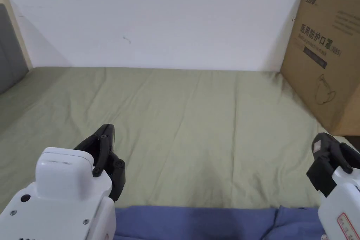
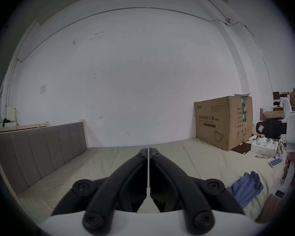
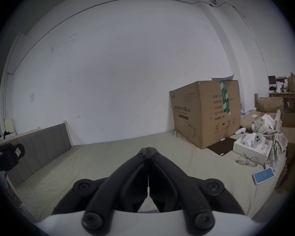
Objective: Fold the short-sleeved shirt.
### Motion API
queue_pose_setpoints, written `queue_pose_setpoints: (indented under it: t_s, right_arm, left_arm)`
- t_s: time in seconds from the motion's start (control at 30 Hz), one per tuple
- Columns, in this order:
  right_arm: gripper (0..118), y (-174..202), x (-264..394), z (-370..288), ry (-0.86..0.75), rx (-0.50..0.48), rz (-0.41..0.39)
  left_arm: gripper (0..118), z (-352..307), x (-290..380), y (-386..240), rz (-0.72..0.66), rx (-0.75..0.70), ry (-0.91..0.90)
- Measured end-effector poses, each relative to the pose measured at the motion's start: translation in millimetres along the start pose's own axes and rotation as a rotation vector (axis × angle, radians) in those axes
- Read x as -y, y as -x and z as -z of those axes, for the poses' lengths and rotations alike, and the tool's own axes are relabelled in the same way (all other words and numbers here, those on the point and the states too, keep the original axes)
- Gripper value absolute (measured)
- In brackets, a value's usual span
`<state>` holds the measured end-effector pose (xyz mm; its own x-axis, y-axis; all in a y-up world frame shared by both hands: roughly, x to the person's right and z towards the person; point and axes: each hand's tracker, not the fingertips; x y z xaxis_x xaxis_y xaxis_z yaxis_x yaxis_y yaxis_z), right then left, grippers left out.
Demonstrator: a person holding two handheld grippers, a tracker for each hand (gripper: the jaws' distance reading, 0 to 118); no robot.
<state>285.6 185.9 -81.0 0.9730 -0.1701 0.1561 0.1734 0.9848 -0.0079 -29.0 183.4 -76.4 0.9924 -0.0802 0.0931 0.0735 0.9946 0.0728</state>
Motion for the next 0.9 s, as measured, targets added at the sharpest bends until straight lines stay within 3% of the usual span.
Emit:
queue_pose_setpoints:
  t_s: [0.13,0.23,0.3,0.37,0.43,0.47,0.5,0.57,0.67,0.77,0.9]
  right_arm:
    - [0,-2.8,-6.7,1.0,0.059,-0.056,-0.026]
    - [0,-5.2,-10.9,-4.8,0.109,-0.102,-0.055]
    - [0,-3.9,-8.5,-11.5,0.152,-0.12,-0.052]
    - [0,0.4,-3.3,-16.0,0.205,-0.156,-0.061]
    - [0,6.9,3.0,-16.7,0.244,-0.162,-0.094]
    - [0,10.9,5.3,-16.9,0.256,-0.159,-0.116]
    - [0,15.0,7.0,-16.8,0.267,-0.147,-0.133]
    - [0,19.7,9.6,-12.7,0.301,-0.154,-0.151]
    - [0,27.1,8.1,-8.5,0.328,-0.163,-0.136]
    - [0,33.3,7.6,0.2,0.349,-0.187,-0.126]
    - [0,36.5,9.0,17.7,0.39,-0.141,-0.135]
  left_arm:
    - [2,17.6,-3.2,55.0,-0.228,0.094,0.162]
    - [2,56.5,23.6,132.5,-0.429,0.286,0.528]
    - [2,78.9,60.9,178.8,-0.671,0.385,0.802]
    - [2,74.5,103.3,210.9,-0.848,0.391,0.841]
    - [5,72.3,130.4,226.7,-0.916,0.353,0.872]
    - [21,72.2,145.4,236.2,-0.945,0.332,0.895]
    - [48,72.1,159.8,244.1,-0.979,0.313,0.9]
    - [118,70.9,183.2,252.6,-1.05,0.339,0.909]
    - [118,82.0,231.8,282.4,-1.196,0.379,0.894]
    - [118,97.8,275.4,288.6,-1.273,0.525,0.907]
    - [118,113.4,272.0,242.4,-1.376,0.694,0.909]
